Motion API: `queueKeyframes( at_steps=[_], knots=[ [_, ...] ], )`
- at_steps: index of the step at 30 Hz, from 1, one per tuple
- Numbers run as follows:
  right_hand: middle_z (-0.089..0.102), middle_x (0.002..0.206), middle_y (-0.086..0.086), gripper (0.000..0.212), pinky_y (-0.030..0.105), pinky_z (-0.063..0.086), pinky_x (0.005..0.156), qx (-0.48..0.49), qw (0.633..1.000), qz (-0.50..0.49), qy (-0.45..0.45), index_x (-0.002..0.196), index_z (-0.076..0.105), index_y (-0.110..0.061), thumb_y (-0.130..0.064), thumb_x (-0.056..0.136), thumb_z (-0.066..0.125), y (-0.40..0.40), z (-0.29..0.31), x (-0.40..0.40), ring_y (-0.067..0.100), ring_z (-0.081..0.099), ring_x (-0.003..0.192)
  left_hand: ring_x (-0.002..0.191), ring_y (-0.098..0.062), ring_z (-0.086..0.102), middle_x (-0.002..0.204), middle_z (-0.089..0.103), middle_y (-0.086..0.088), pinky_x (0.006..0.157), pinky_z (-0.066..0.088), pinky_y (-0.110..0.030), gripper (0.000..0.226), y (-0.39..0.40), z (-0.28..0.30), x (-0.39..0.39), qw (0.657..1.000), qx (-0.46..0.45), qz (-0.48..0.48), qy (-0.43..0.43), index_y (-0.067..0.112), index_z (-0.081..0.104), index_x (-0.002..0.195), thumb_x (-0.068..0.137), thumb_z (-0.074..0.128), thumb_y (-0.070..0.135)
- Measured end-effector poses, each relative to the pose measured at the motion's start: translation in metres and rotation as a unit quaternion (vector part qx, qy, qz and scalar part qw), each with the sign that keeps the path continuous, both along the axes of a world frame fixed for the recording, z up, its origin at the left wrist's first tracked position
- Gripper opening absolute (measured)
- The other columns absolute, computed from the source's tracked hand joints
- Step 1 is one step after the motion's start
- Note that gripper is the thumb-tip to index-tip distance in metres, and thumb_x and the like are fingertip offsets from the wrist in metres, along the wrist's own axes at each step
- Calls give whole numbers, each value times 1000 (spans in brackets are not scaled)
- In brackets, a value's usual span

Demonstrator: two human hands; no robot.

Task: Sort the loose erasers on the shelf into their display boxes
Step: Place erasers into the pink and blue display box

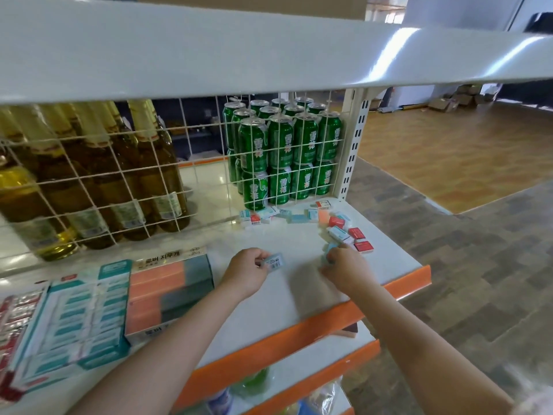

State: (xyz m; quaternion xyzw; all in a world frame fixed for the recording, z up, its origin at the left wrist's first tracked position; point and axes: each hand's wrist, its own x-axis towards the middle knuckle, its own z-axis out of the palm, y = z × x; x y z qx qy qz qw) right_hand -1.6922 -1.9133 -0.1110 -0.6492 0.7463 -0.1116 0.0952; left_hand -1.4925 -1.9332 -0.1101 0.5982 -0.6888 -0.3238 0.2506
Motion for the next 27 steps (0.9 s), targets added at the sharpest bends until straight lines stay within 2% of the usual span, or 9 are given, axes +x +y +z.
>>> queueKeyframes(
  at_steps=[4, 7, 9, 12, 16, 21, 24, 27],
  knots=[
    [54, 100, 5, 13, 27, 37, 70, 17, 997, 70, -34, 92, 62, -10, -19, 86, 55, -2, 3, 17, 25, 55, 95, 98, -23, 60, 105, 65, -9, 74, 38, -19, 26, -1, 1, 18, 999, 6, 25, 25, 5, 65, 112, 89, 52, 1],
    [55, 109, 7, 23, 27, 41, 80, 21, 992, 120, -42, 106, 62, -9, -17, 86, 55, -2, 3, 29, 25, 56, 99, 81, -18, 59, 91, 65, -7, 68, 40, -22, 26, 0, 2, 26, 998, 5, 38, 45, 7, 65, 110, 89, 50, 1],
    [55, 114, 8, 31, 27, 42, 83, 27, 994, 101, -37, 116, 59, -11, -20, 86, 55, -2, 2, 31, 25, 55, 102, 66, -12, 61, 81, 63, -4, 69, 47, -27, 20, 1, 3, 29, 995, 14, 50, 85, 10, 64, 101, 90, 49, 2],
    [59, 110, 11, 28, 28, 44, 80, 38, 997, 68, -20, 111, 60, -10, -23, 87, 52, -4, 1, 32, 26, 56, 98, 53, -4, 60, 74, 60, 2, 75, 52, -34, 19, 5, 4, 32, 990, 20, 49, 130, 18, 60, 83, 90, 53, 3],
    [63, 111, 11, 30, 32, 47, 83, 36, 998, 46, -15, 114, 60, -7, -17, 89, 47, -4, 2, 30, 26, 58, 100, 65, -14, 59, 71, 62, 2, 72, 49, -28, 19, 10, 1, 29, 990, 8, 40, 133, 20, 60, 75, 87, 60, 6],
    [62, 116, 9, 32, 30, 46, 86, 35, 999, 14, -31, 115, 60, -8, -7, 88, 43, -2, -1, 19, 25, 57, 104, 76, -10, 58, 84, 63, 1, 62, 41, -15, 5, 11, -8, 26, 997, 8, 34, 66, 15, 64, 83, 84, 64, 10],
    [62, 119, 7, 38, 27, 43, 86, 40, 997, 9, -65, 117, 60, -10, -1, 85, 42, -2, 0, 14, 23, 56, 107, 84, -13, 56, 93, 62, 1, 66, 40, -19, 9, 9, -11, 25, 999, 11, 40, 14, 16, 66, 87, 80, 66, 9],
    [59, 123, 5, 42, 23, 40, 87, 30, 993, 15, -112, 122, 58, -11, 2, 85, 44, 0, 4, 11, 21, 54, 111, 89, -15, 57, 102, 63, -2, 71, 41, -19, 14, 6, -13, 23, 999, 18, 43, -2, 19, 65, 85, 79, 67, 7]
  ],
)
